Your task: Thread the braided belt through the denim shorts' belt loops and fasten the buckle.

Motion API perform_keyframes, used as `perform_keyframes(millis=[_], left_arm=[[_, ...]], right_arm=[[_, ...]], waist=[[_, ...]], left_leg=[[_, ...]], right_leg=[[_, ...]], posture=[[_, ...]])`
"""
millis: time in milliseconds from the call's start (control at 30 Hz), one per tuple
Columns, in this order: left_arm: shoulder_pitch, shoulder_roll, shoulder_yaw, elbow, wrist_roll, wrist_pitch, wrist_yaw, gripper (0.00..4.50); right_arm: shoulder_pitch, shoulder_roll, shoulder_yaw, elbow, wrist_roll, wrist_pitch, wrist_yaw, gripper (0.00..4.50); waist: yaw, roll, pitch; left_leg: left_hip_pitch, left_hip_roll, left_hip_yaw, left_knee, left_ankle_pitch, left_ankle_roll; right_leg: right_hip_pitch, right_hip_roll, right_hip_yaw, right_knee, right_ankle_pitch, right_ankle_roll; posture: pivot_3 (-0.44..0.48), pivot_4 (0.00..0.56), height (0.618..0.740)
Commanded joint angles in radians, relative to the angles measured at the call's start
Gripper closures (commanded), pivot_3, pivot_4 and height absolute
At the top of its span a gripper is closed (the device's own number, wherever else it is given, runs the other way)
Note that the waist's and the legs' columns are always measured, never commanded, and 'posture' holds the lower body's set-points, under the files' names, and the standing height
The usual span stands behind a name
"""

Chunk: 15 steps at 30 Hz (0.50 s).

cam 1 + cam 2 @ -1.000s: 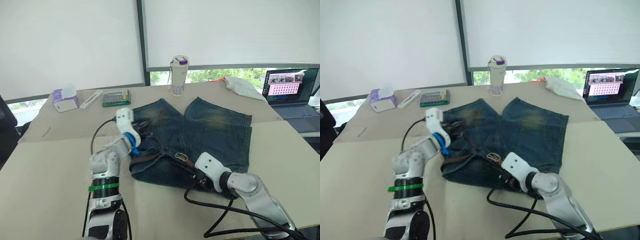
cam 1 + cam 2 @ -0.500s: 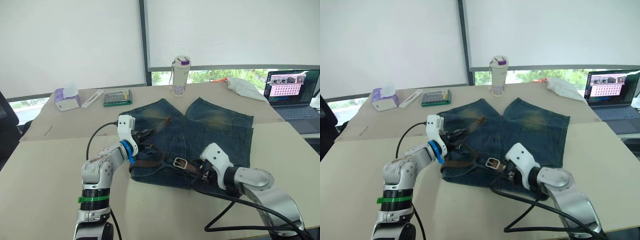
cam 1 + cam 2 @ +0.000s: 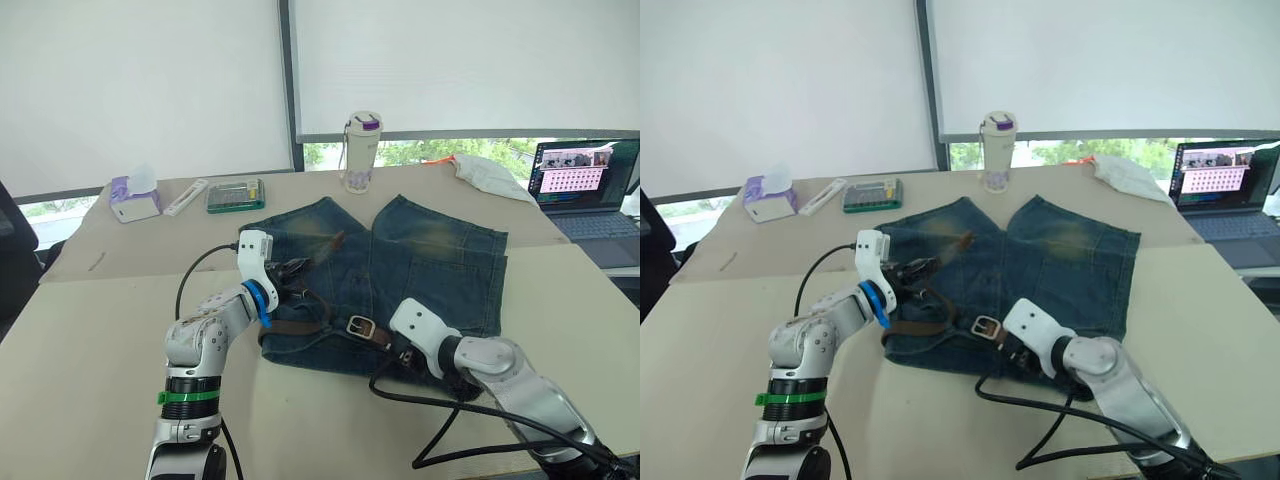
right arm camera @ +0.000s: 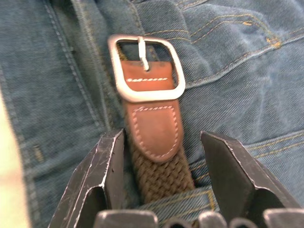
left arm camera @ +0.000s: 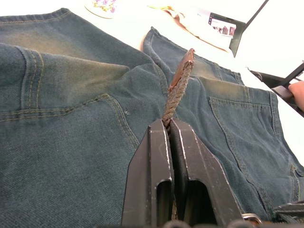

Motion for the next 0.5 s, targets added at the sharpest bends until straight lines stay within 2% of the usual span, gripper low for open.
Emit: perform_keyframes(millis=[33,167,200,333,400,500], left_arm=[[-0.017,0.008,-0.006,-0.018,-0.015,-0.034,-0.009,4.5],[-0.009,0.015,-0.02,-0.021,-0.009,-0.046,-0.02,4.5],[-0.006,0.021,-0.03,-0.025,-0.006,-0.056,-0.03,4.5],[0.003,0.056,-0.078,-0.043,0.008,-0.104,-0.083,4.5],[0.016,0.107,-0.148,-0.064,0.05,-0.184,-0.157,4.5],[0.03,0.166,-0.246,-0.082,0.119,-0.321,-0.246,4.5]], right_arm=[[-0.018,0.008,-0.036,-0.016,0.001,-0.006,-0.02,2.89],[-0.006,0.007,-0.052,-0.03,0.01,0.002,-0.023,4.25],[0.002,0.019,-0.069,-0.039,0.023,0.01,-0.028,4.42],[0.03,0.109,-0.192,-0.083,0.103,0.076,-0.059,4.42],[0.036,0.19,-0.299,-0.107,0.158,0.135,-0.09,4.42],[0.04,0.256,-0.392,-0.127,0.206,0.199,-0.119,4.42]], waist=[[0.002,0.0,0.0],[0.002,0.0,0.0],[0.002,0.0,0.0],[0.001,0.0,0.0],[-0.001,0.0,0.0],[0.001,0.001,0.0]], left_leg=[[0.0,0.0,0.0,0.0,0.0,0.0],[0.0,0.0,0.0,0.0,0.0,0.0],[0.0,0.0,0.0,0.0,0.0,0.0],[0.0,0.0,0.0,0.0,0.0,0.0],[0.0,0.0,0.0,0.0,0.0,0.0],[0.0,0.0,0.0,-0.001,0.0,0.0]], right_leg=[[0.0,0.0,0.0,0.0,0.0,0.0],[0.0,0.0,0.0,0.0,0.0,0.0],[0.0,0.0,0.0,0.0,0.0,0.0],[0.0,0.0,0.0,0.0,0.0,0.0],[0.0,0.0,0.001,0.0,0.0,0.0],[-0.001,0.0,0.001,0.0,0.0,0.0]], posture=[[0.0,0.15,0.74],[0.0,0.15,0.74],[0.0,0.15,0.74],[0.0,0.15,0.74],[0.0,0.15,0.74],[0.0,0.15,0.74]])
